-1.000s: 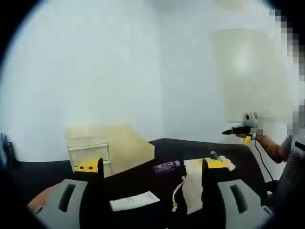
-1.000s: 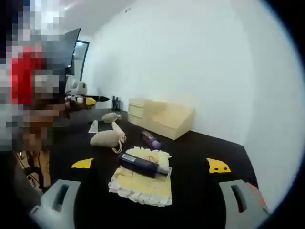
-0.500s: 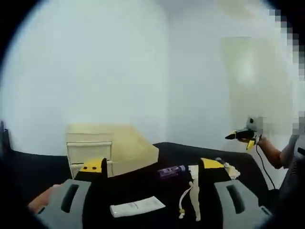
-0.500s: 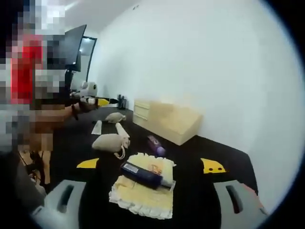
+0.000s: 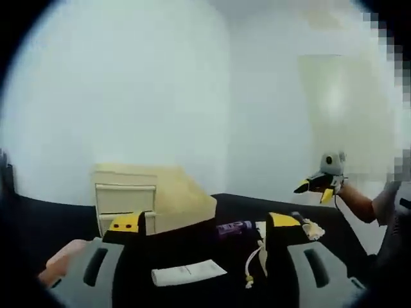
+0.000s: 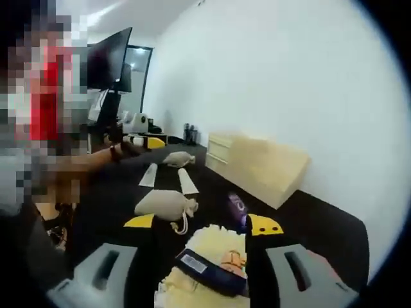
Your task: Open the drawer, pick up the cosmetic bottles from the table one by one, place them into the drawer, release the gripper, close the drawer, and move the gripper away
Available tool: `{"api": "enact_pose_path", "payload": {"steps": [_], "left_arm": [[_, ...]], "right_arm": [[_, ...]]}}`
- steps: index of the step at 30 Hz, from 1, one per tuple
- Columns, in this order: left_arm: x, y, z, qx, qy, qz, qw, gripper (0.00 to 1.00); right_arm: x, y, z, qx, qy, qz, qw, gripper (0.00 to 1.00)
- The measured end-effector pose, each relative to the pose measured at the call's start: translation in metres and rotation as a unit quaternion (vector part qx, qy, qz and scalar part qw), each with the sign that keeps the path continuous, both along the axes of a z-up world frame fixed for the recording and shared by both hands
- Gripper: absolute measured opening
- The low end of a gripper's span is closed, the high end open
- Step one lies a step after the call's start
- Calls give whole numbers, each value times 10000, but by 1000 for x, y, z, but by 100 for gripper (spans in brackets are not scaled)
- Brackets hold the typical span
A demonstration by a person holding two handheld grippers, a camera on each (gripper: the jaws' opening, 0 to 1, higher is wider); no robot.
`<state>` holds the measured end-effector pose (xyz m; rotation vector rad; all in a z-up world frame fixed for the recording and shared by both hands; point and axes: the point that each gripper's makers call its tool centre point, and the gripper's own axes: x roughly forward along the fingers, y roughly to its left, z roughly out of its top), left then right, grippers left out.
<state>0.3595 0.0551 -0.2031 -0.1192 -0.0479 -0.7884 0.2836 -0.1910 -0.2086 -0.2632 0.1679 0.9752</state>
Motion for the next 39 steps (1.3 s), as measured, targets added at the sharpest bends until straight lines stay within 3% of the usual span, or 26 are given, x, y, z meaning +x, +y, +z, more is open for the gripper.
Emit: {"api": "enact_pose_path", "payload": {"steps": [5,12,17,25,29,39], "left_arm": [[1,10,3,-127,-60,96,9999,74],[0,22,10,-369,-141,211,9990,71],[0,22,6,-214,-143,266,9993,71],[-1,17,3,-229,-110,159,9996,69],[0,13,0,-205,-53,90,9997,68],[-2,8,-1,-72,-82,-3,9999,68]], "right_arm": [[15,26,11,357,160,262,9989,41],[40,51,16,641,316,249,9971,34],[49,59,-2,726,532,271,9956,29],[53,62,-33,1025,1234,182,9869,18],[58,65,-41,1095,1531,26,9821,18],[56,82,-60,627,1639,-18,9845,18]]}}
